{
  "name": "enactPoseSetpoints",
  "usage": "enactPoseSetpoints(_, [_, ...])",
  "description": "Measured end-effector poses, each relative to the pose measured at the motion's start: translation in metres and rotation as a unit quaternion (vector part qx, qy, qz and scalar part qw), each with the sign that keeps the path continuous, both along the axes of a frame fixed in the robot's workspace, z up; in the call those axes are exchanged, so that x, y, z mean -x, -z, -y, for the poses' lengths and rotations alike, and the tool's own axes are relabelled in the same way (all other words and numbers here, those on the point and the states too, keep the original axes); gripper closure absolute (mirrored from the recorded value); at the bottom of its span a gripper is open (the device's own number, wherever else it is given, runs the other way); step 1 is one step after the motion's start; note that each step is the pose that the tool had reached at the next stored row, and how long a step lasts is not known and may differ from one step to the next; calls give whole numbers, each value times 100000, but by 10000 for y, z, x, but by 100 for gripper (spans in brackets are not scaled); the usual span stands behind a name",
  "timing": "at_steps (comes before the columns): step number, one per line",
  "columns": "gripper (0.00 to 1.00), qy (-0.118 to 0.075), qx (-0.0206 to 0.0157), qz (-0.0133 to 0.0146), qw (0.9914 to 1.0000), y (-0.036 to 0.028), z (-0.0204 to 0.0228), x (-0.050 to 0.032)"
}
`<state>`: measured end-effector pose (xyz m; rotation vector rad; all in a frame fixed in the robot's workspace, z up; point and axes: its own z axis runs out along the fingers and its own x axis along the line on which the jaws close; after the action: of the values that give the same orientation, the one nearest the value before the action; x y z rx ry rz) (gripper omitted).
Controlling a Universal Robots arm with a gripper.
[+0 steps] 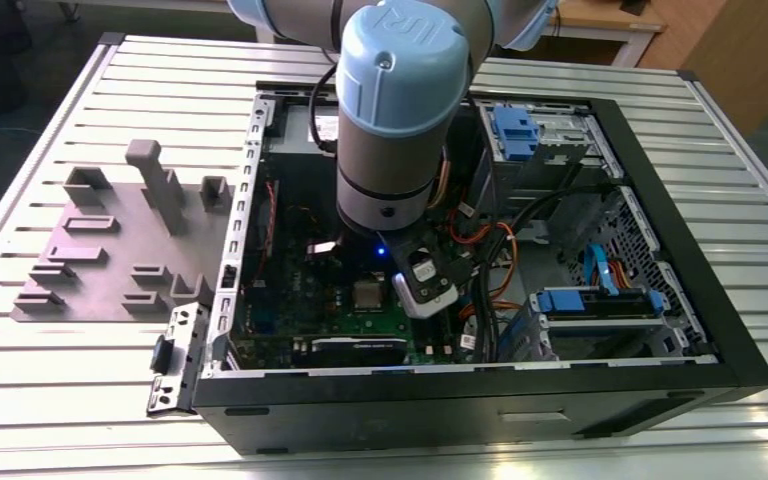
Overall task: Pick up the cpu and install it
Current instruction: 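Place the cpu into insertion slot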
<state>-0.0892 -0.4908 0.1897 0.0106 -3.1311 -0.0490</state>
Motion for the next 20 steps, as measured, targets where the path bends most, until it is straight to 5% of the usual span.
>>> enactPoseSetpoints(20, [53, -3, 8, 74, 100000, 7, 0, -11])
